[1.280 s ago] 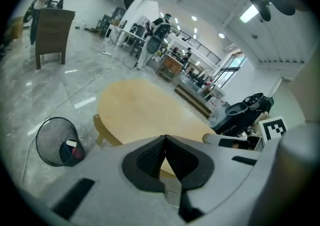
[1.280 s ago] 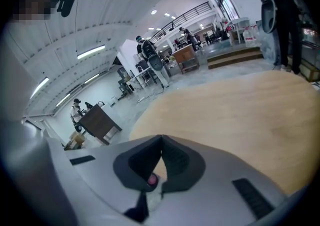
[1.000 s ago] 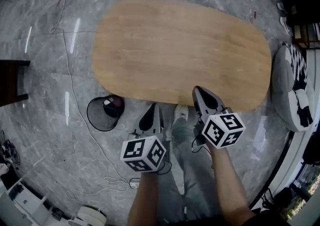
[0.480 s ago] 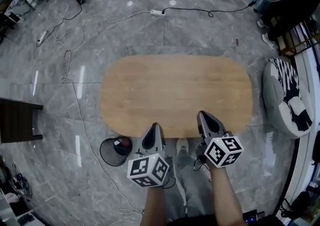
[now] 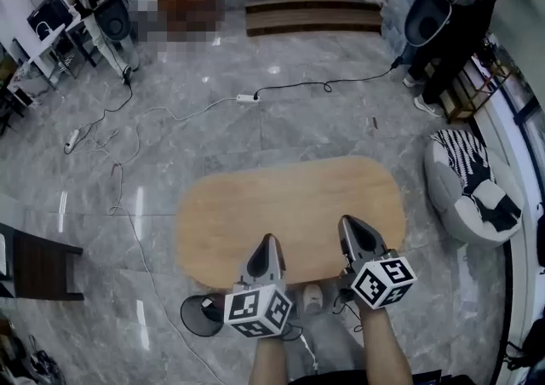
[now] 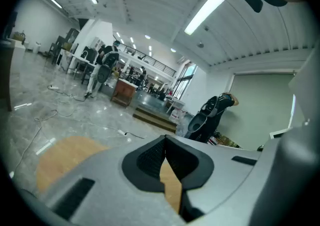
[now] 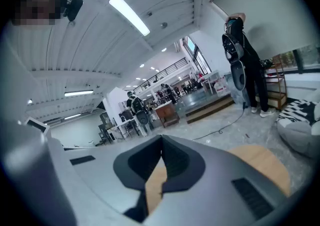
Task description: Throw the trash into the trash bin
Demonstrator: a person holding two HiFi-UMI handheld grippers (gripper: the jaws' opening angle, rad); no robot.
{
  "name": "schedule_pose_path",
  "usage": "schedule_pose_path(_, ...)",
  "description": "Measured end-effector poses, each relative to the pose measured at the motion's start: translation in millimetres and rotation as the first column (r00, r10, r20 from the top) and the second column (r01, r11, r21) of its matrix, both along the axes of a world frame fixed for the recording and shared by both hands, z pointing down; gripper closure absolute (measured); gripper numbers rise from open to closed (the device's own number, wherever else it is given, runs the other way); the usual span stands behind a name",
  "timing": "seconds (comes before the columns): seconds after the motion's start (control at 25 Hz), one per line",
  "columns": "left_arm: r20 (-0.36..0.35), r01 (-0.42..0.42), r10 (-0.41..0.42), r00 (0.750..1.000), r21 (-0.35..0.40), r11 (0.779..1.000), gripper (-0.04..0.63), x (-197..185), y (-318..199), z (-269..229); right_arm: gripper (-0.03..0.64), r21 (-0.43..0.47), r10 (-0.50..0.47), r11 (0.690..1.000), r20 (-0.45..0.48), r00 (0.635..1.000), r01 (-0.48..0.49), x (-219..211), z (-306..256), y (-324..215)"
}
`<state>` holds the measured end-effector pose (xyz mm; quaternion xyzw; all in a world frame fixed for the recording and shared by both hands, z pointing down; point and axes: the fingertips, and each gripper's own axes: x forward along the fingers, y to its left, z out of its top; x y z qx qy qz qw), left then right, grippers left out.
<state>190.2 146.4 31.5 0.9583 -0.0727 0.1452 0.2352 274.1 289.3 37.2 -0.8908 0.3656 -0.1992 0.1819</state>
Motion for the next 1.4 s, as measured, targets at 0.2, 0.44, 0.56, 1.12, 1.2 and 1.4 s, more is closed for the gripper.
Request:
schedule_pose_path(0.2,-0.076,-0.03,0.035,0.997,0.067,0.997,0.589,19,1,-63,0.604,0.051,-0.002,0.999,-0.08,0.997,0.006,13,-59,-1)
schedule_pose_path(0.44,-0.176,-0.014,0.043,0.984,0.165,0.986,0.589,37,-10,-131,0.604,0.117,-0.025,0.992,-0.197,0.98,0.049,33,-127,-18)
schedule_pose_path(0.56,-0.223,0.003,0.042,0.974,0.2,0.98,0.589,48,-14,-160,0.604,0.133,-0.037,0.988,-0.259,0.965,0.073,44,-159,-28)
schedule_pose_path(1.12,-0.308,0.085,0.025,0.951,0.338,0.937,0.589,63,-26,-221,0.603,-0.116,-0.108,0.991,-0.456,0.883,0.061,53,-217,-56)
schedule_pose_path(1.2,-0.289,0.077,0.034,0.957,0.365,0.928,0.589,67,-27,-223,0.603,-0.12,-0.105,0.991,-0.446,0.889,0.057,55,-219,-59)
schedule_pose_path(1.4,-0.249,0.06,0.052,0.967,0.42,0.906,0.589,71,-20,-222,0.603,-0.097,-0.099,0.993,-0.432,0.896,0.063,57,-217,-55)
